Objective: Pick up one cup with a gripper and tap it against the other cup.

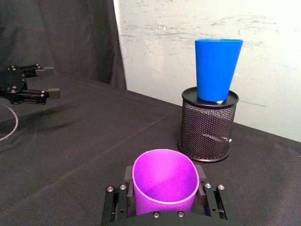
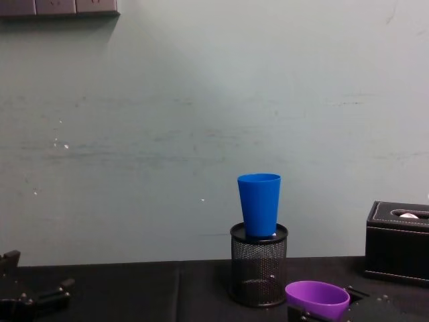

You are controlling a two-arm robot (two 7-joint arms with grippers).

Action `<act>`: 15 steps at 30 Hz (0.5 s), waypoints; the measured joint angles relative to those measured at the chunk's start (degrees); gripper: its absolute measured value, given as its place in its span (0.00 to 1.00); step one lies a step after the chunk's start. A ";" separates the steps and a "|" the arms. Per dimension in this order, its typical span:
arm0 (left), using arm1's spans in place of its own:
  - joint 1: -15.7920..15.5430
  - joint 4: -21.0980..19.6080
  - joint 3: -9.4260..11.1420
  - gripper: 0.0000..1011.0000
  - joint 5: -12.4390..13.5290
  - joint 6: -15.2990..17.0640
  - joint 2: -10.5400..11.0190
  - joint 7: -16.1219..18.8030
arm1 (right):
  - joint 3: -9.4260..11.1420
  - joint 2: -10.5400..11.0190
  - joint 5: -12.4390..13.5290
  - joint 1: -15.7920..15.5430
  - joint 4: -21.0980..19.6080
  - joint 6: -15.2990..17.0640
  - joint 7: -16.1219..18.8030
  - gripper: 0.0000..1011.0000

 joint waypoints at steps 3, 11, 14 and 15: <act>0.00 0.00 0.00 1.00 0.00 0.00 0.00 0.00 | 0.00 0.00 0.00 0.00 0.00 0.00 0.00 0.73; 0.00 0.00 0.00 1.00 0.00 0.00 0.00 0.00 | 0.00 0.00 0.00 0.00 0.00 0.00 -0.01 0.73; 0.00 0.00 0.00 1.00 0.00 0.00 0.00 0.00 | 0.00 0.00 0.00 0.00 0.00 0.00 -0.01 0.73; 0.00 0.00 0.00 1.00 0.00 0.00 0.00 0.00 | 0.00 0.00 0.00 0.00 0.00 0.00 -0.01 0.73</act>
